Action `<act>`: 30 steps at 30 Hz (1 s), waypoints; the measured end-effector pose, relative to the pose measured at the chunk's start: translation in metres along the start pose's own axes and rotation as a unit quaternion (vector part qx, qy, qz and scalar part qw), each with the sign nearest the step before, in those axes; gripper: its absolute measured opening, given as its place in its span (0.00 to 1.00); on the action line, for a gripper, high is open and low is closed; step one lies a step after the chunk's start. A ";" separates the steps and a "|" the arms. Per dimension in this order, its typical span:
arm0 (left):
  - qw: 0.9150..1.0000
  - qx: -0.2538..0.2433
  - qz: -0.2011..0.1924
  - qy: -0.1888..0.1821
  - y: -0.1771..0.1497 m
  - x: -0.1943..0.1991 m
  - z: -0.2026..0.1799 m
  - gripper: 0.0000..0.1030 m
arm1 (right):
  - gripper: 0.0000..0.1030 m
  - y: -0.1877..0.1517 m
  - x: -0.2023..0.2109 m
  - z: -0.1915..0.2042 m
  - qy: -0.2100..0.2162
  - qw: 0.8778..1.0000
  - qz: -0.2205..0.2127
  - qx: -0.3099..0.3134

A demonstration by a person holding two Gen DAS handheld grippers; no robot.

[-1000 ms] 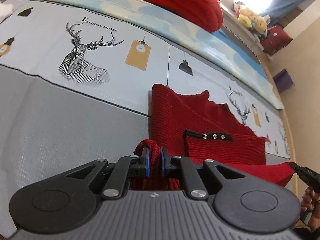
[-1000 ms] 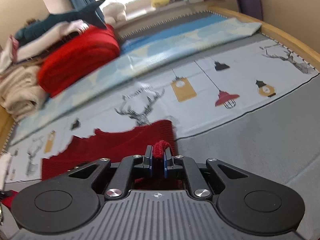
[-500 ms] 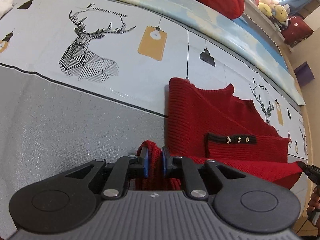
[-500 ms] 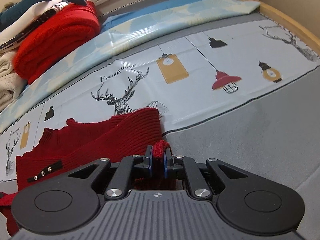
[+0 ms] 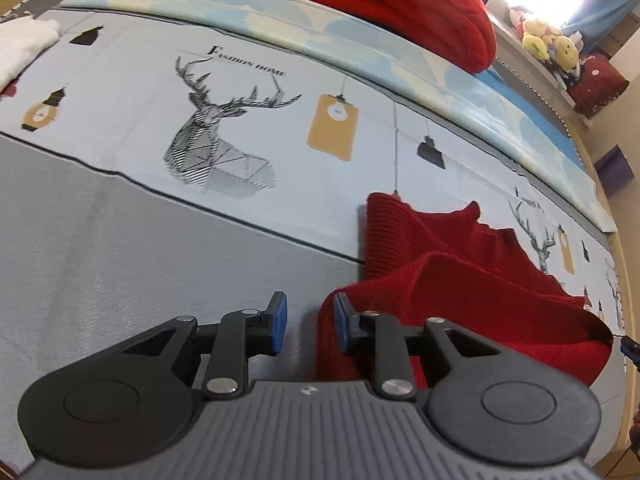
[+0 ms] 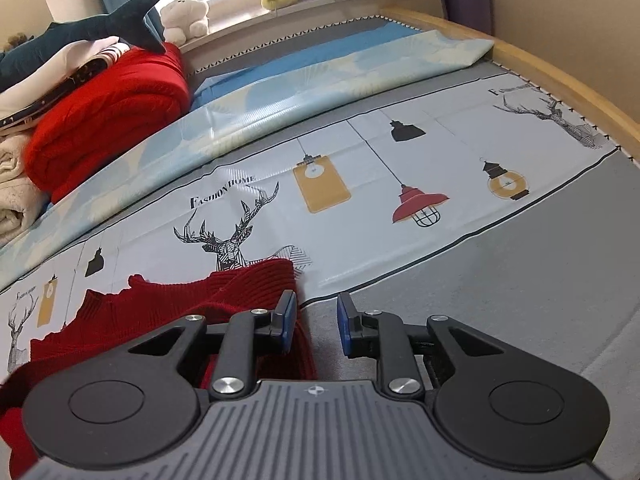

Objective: Fold small clothes

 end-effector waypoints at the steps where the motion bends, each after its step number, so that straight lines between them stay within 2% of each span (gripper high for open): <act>1: 1.000 0.001 0.001 0.003 -0.001 0.002 0.002 0.27 | 0.23 -0.001 0.001 -0.001 0.001 1.000 0.001 -0.001; 12: 1.000 0.008 0.004 0.011 -0.005 0.004 0.008 0.28 | 0.24 -0.012 0.001 0.014 0.020 0.999 0.017 0.029; 15: 1.000 0.007 0.021 0.016 -0.007 -0.002 0.010 0.41 | 0.24 -0.013 -0.002 0.017 0.021 0.999 0.022 0.033; 18: 0.997 -0.018 0.069 0.027 -0.020 -0.017 0.009 0.42 | 0.25 -0.016 -0.006 0.018 0.021 0.998 0.029 0.043; 22: 0.993 -0.077 0.092 0.014 -0.029 -0.030 -0.010 0.61 | 0.26 -0.025 -0.023 0.010 0.000 0.997 0.059 0.048; 25: 0.989 -0.111 0.094 0.016 -0.031 -0.039 -0.022 0.63 | 0.29 -0.030 -0.030 0.008 0.005 0.997 0.068 0.045; 30: 0.985 -0.136 0.100 0.023 -0.030 -0.056 -0.032 0.63 | 0.32 -0.047 -0.040 0.019 0.020 0.991 0.091 0.096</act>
Point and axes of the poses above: each gripper's, at about its wrist camera, not at the fingertips, and x roughly against the way its jaws point, z to its left, y to its top, the point moved 7 cm from there along -x, roughly the way its jaws point, and after that the axes turned 14 degrees about -y, right-handed, at the moved point
